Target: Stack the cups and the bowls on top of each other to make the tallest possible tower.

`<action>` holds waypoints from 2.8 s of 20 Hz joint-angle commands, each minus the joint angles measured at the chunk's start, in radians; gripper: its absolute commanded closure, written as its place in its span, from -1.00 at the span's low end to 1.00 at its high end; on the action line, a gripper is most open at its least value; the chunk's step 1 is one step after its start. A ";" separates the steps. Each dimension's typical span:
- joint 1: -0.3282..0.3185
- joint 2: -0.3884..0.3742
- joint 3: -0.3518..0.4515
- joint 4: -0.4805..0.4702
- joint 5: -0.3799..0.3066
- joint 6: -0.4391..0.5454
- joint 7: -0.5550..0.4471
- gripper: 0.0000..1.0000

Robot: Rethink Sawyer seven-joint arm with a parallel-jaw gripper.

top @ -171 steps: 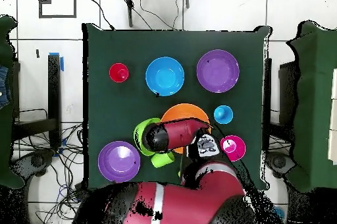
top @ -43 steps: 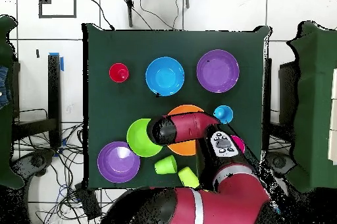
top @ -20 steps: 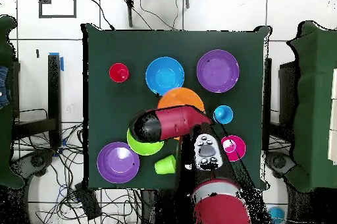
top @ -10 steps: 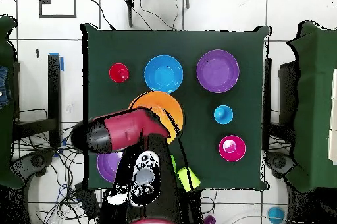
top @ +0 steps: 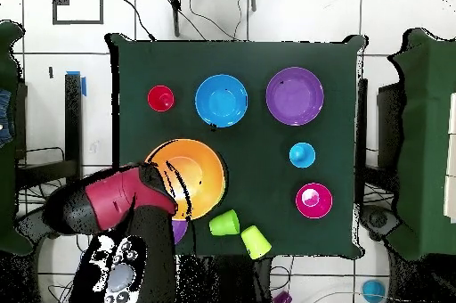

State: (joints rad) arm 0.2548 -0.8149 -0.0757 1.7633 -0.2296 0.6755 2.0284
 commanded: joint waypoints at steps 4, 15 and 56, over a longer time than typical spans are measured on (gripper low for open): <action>-0.086 0.049 0.036 -0.007 0.007 0.003 0.070 1.00; -0.226 0.081 0.120 -0.107 -0.007 -0.008 -0.046 1.00; -0.384 0.238 0.264 -0.295 -0.114 -0.134 -0.057 1.00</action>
State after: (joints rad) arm -0.1136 -0.6741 0.1252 1.4792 -0.2522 0.6256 2.0454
